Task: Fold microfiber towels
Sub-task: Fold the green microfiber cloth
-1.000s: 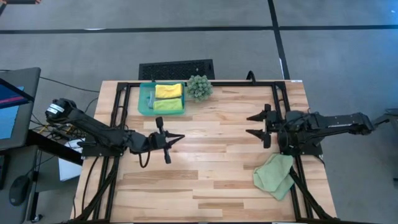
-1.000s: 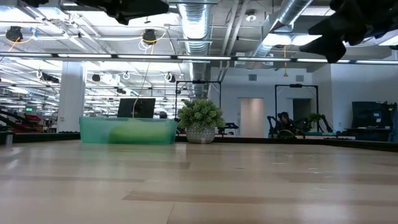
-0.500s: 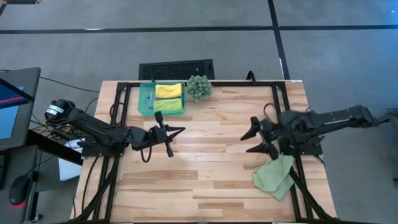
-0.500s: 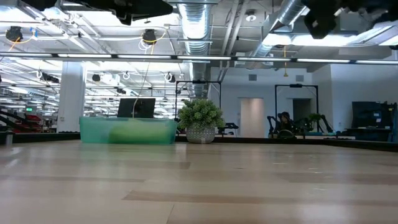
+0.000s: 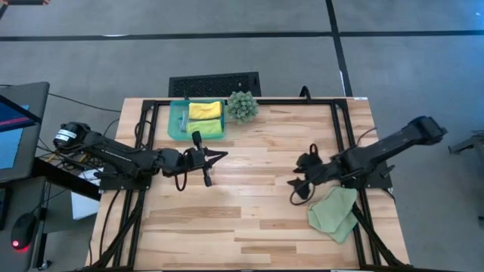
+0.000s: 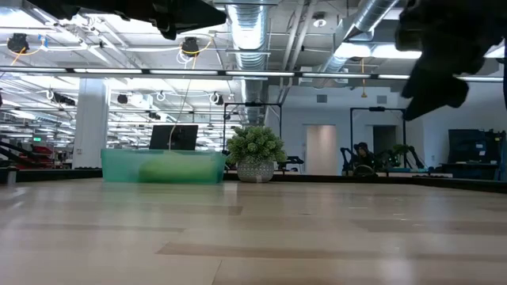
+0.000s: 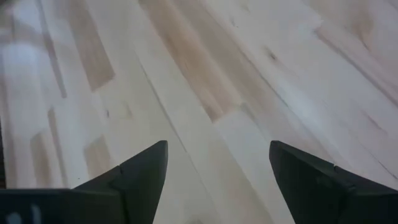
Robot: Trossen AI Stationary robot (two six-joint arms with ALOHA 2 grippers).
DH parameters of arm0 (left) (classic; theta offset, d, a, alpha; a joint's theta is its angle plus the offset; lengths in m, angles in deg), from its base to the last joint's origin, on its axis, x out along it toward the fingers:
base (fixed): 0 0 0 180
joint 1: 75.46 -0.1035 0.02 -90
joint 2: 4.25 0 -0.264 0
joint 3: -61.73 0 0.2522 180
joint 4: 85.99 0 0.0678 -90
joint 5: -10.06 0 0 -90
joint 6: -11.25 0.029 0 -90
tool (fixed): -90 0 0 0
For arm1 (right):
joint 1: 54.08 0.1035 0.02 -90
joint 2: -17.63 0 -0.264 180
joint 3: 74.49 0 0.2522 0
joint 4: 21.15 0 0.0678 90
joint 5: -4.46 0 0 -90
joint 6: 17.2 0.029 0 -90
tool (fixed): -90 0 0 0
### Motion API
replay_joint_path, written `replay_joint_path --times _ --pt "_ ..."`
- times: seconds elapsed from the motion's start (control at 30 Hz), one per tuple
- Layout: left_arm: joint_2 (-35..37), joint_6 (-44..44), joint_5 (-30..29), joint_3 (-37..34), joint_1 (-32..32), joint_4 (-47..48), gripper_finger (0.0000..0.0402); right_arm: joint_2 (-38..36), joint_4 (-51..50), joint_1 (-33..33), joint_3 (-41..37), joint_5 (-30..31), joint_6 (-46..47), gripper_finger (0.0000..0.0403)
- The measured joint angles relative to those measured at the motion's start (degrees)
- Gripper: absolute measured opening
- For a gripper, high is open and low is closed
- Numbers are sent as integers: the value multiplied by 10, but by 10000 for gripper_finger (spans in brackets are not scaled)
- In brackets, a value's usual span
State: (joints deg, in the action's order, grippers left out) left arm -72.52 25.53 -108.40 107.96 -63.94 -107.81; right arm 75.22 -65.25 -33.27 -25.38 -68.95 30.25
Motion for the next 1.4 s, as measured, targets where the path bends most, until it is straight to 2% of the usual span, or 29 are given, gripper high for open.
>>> replay_joint_path --times 0.1,0.2,0.27,0.37,0.43,0.53,0.6,0.7,0.83,0.93,1.07,1.17,1.27,1.37,1.4 --pt "0 -6 1 0 0 0 4 52 88 -1 -4 7 0 305" --pt "0 -11 3 0 0 -2 4 99 124 -10 0 -43 -90 305" --pt "0 -14 9 0 0 -3 4 132 79 -23 19 -82 -67 305" --pt "0 -14 12 0 0 -4 4 172 -81 -36 60 -97 -20 305" --pt "0 -14 12 0 0 -6 4 192 -175 -26 90 -98 -20 305" --pt "0 -14 13 0 0 -8 4 206 -279 -2 130 -144 -39 305" --pt "0 -14 13 0 0 -9 4 208 -323 25 153 -182 -55 305" --pt "0 -14 12 0 0 -8 4 203 -363 87 170 -271 -71 305" --pt "0 -8 12 0 0 -8 4 196 -340 166 169 -315 21 290" --pt "0 -6 12 0 -2 -7 4 214 -300 220 168 -298 82 265" --pt "0 -6 12 0 -7 -5 4 270 -273 260 168 -272 91 220" --pt "0 -13 12 0 -8 -7 4 325 -272 259 168 -268 69 170" --pt "0 -14 23 0 -7 -10 4 367 -235 241 168 -244 20 103" --pt "0 -21 41 0 -7 -15 4 372 -188 214 175 -218 -45 30" --pt "0 -26 43 0 -7 -14 4 365 -182 204 180 -195 -63 17"
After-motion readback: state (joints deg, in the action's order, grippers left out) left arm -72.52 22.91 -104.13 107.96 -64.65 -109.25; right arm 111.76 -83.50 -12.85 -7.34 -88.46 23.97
